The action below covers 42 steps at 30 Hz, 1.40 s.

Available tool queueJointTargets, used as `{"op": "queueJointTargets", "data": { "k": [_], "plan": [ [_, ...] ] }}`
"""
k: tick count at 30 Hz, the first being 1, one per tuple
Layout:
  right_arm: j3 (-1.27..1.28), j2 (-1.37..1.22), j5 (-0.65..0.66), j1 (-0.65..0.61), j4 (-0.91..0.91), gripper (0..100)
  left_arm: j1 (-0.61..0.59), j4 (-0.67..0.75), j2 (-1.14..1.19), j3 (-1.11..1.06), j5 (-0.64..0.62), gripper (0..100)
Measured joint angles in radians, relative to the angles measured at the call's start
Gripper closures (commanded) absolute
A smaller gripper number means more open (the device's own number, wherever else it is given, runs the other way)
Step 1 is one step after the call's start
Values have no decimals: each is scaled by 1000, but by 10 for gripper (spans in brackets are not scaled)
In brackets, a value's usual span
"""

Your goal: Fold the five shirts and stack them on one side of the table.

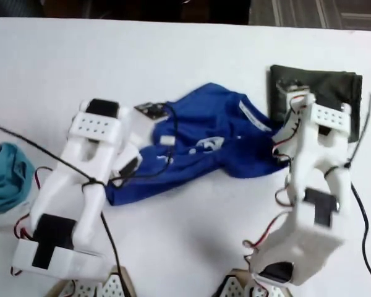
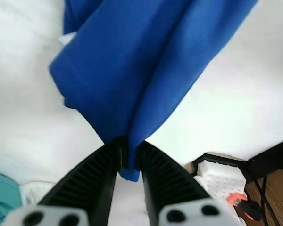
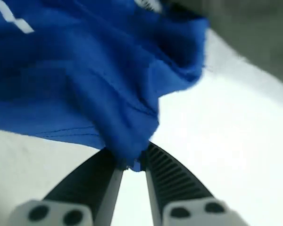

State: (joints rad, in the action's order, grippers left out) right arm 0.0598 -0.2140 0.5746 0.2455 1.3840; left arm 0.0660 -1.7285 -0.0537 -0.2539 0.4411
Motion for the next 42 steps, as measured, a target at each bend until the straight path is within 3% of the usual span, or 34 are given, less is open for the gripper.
{"op": "queueJointTargets", "data": {
  "k": [7,13,22,28,36,42],
  "plan": [
    [178,353,0,25,-121,979,0,-29,-14,269,5,973],
    [295,601,-17,20,-173,979,0,-31,-161,304,5,973],
    [506,638,-23,-5,-81,979,-3,-26,-216,86,14,973],
    [660,638,-23,43,-63,976,-5,55,-216,-49,14,973],
    [704,638,-23,41,-94,735,-5,100,-216,-77,14,973],
    [738,640,-25,-21,-110,718,-5,103,-216,-86,14,973]
  ]
}}
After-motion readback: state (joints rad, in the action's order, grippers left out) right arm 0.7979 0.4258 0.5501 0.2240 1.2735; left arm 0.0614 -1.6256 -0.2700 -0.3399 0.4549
